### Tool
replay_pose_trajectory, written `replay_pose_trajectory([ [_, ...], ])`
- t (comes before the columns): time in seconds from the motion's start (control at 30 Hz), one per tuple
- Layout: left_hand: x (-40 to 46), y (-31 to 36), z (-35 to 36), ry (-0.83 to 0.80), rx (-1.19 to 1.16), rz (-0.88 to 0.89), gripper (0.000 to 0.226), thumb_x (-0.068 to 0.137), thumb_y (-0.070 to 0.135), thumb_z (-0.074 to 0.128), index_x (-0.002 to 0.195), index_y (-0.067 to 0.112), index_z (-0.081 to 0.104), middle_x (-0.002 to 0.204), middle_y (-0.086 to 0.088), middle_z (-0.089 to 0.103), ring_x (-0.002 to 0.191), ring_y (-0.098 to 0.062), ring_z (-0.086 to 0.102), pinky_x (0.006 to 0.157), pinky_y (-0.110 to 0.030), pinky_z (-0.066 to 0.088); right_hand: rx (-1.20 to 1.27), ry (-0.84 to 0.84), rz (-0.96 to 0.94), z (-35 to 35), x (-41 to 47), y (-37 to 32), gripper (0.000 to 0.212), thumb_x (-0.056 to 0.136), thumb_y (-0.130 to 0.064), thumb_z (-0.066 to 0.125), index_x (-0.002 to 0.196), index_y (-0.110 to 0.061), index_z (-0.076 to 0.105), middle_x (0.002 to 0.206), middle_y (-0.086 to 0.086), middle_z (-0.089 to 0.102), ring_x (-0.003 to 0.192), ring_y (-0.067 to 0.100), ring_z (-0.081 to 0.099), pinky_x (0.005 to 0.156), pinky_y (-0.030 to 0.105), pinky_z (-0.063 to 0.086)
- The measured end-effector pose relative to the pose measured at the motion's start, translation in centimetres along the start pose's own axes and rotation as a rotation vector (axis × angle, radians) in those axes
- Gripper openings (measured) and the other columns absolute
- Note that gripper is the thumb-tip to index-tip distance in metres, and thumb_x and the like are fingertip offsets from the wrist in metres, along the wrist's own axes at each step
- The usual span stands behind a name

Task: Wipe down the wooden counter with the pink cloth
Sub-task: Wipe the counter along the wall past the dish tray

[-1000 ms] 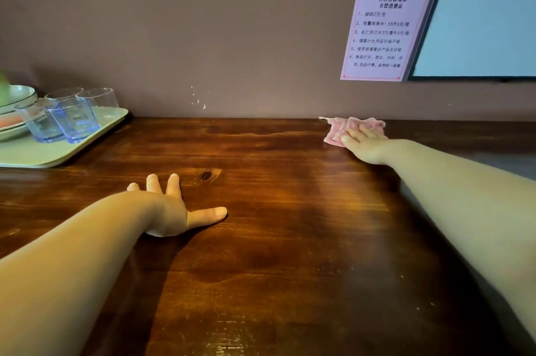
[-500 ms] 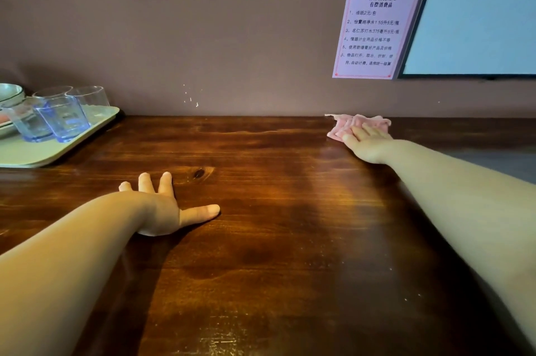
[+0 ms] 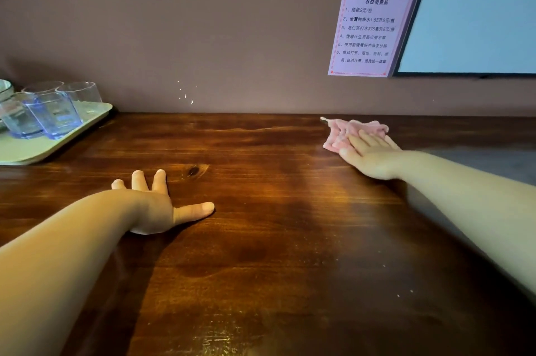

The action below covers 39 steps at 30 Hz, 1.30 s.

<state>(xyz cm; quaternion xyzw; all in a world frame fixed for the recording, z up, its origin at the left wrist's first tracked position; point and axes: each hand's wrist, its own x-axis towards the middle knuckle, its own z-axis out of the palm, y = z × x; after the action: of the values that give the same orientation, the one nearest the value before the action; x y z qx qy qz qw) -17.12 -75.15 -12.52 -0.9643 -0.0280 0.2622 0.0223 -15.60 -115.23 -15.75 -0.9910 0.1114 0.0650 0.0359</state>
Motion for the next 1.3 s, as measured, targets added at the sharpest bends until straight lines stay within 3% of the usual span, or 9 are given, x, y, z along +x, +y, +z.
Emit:
replay_pose_trajectory([
  [0.07,0.0,0.0,-0.2,-0.013,0.018,-0.005,0.153,0.023,0.102,0.016,0.148,0.025,-0.027,0.158,-0.014,-0.021,0.145,-0.043,-0.012,0.117,-0.055,0.003,-0.01,0.081,-0.015,-0.2,-1.0,0.1,0.071,0.096,-0.059,-0.002,0.157,-0.032,0.024,0.165,0.006,0.025,0.153,0.025,0.016,0.122,0.044,0.008],
  [0.13,-0.2,0.1,-0.4,-0.029,0.023,-0.013,0.153,0.023,0.103,0.017,0.147,0.025,-0.027,0.158,-0.014,-0.022,0.145,-0.042,-0.013,0.118,-0.055,0.002,-0.005,0.208,0.008,-1.7,0.0,-0.7,0.056,0.099,-0.049,0.005,0.127,-0.033,0.051,0.144,0.008,0.052,0.135,0.029,0.042,0.112,0.048,0.024],
  [0.2,-0.3,0.1,-0.5,-0.035,0.024,-0.014,0.153,0.023,0.102,0.017,0.147,0.025,-0.027,0.158,-0.014,-0.022,0.145,-0.041,-0.013,0.117,-0.055,0.002,0.029,0.213,0.067,-2.9,2.0,-1.8,0.047,0.1,-0.042,0.009,0.103,-0.028,0.054,0.132,0.01,0.058,0.125,0.029,0.048,0.106,0.048,0.029],
  [0.4,-0.3,0.1,-0.1,-0.009,0.011,-0.008,0.15,0.026,0.102,0.017,0.148,0.025,-0.026,0.159,-0.013,-0.022,0.145,-0.041,-0.012,0.118,-0.055,0.003,-0.046,0.161,0.227,-1.1,3.7,-3.7,0.059,0.105,-0.05,0.008,0.151,-0.03,0.038,0.148,0.003,0.045,0.138,0.028,0.039,0.107,0.05,0.026],
  [0.6,0.2,0.0,0.2,0.024,0.006,-0.004,0.151,0.025,0.102,0.016,0.148,0.025,-0.026,0.159,-0.013,-0.021,0.145,-0.043,-0.012,0.118,-0.056,0.005,0.001,0.224,-0.063,0.7,1.3,-1.7,0.055,0.103,-0.047,0.007,0.153,-0.038,0.027,0.14,-0.002,0.047,0.132,0.022,0.042,0.107,0.049,0.03],
  [0.77,0.2,-0.3,1.1,0.102,-0.05,-0.008,0.15,0.024,0.103,0.015,0.15,0.029,-0.021,0.16,-0.008,-0.02,0.146,-0.04,-0.012,0.116,-0.059,0.004,-0.017,0.217,0.096,-0.6,2.6,-3.3,0.051,0.106,-0.041,0.008,0.15,-0.038,0.034,0.144,-0.001,0.046,0.136,0.024,0.039,0.107,0.048,0.029],
  [1.0,0.7,-0.5,2.9,0.299,-0.133,0.004,0.143,0.033,0.105,0.007,0.153,0.03,-0.007,0.162,-0.006,-0.01,0.148,-0.033,-0.009,0.114,-0.06,0.001,0.124,0.165,-0.112,1.2,-0.9,-3.0,0.051,0.108,-0.042,0.022,0.158,-0.032,0.027,0.163,0.004,0.03,0.15,0.031,0.025,0.119,0.05,0.017],
  [1.2,0.7,-0.5,4.1,0.461,-0.144,0.038,0.13,0.046,0.102,0.0,0.154,0.029,0.002,0.163,-0.002,-0.002,0.148,-0.028,-0.004,0.115,-0.061,0.003,0.016,0.221,-0.026,-0.1,-0.9,-5.2,0.049,0.107,-0.03,0.015,0.152,-0.031,0.033,0.138,-0.002,0.048,0.129,0.023,0.045,0.106,0.047,0.034],
  [1.3,1.1,-0.6,4.4,0.474,-0.141,0.038,0.124,0.048,0.102,-0.003,0.153,0.035,-0.001,0.163,-0.003,-0.001,0.148,-0.029,-0.003,0.114,-0.061,0.003,0.101,0.152,-0.194,1.9,-2.5,-4.0,0.05,0.108,-0.032,0.025,0.158,-0.03,0.027,0.161,0.004,0.033,0.148,0.028,0.028,0.122,0.048,0.018],
])
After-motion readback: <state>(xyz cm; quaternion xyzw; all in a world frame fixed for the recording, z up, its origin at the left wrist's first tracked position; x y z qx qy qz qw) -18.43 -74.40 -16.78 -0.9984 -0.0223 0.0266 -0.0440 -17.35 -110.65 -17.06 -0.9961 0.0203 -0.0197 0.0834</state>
